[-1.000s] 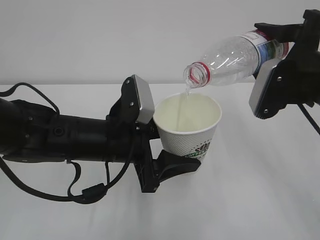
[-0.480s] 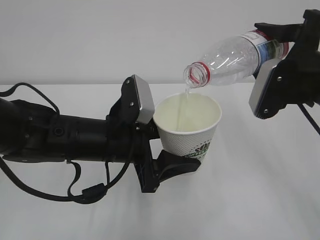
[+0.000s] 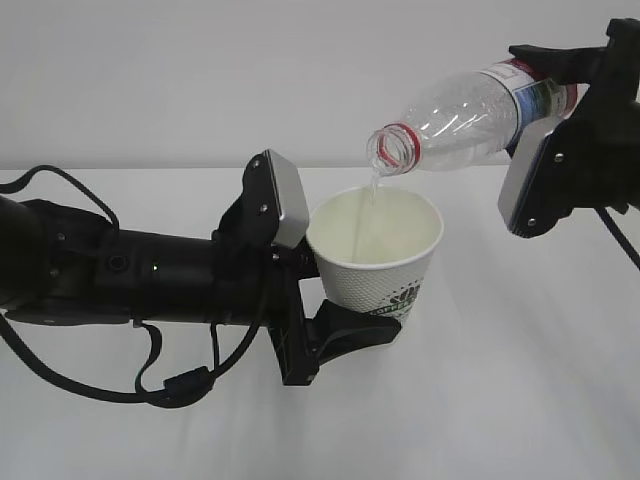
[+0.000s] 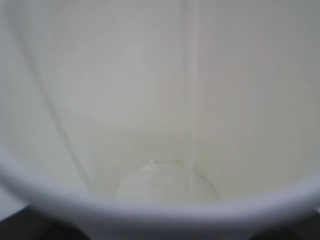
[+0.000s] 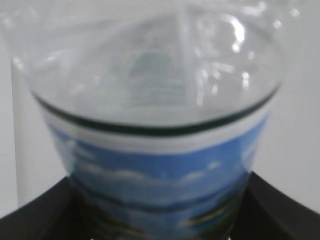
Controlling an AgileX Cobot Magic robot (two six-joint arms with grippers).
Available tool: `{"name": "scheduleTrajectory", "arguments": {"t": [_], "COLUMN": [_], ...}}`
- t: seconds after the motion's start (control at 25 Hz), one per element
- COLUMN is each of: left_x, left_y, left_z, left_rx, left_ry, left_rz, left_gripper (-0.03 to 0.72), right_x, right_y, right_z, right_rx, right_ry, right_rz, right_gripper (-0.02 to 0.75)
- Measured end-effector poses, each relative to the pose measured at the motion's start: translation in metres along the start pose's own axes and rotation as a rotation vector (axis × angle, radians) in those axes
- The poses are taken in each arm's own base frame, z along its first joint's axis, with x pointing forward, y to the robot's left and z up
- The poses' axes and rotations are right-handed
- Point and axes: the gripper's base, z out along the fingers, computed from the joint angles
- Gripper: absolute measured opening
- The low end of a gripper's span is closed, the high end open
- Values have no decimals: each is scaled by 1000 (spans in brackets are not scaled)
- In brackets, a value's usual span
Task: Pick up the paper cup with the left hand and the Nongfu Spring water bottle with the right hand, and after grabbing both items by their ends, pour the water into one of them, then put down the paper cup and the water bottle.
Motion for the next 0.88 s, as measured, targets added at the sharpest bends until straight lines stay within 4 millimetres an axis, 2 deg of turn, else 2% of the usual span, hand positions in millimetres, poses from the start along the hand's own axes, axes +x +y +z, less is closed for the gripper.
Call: {"name": "scheduleTrajectory", "arguments": {"t": [0.88], "left_x": [0], "left_y": [0], "left_z": [0], "left_rx": [-1], "left_ry": [2], "left_rz": [0], "left_gripper": [545], "right_x": [0], "right_y": [0], "right_z": [0], "right_rx": [4], "right_ry": [-1], "right_rz": [0], "right_gripper": [515]}}
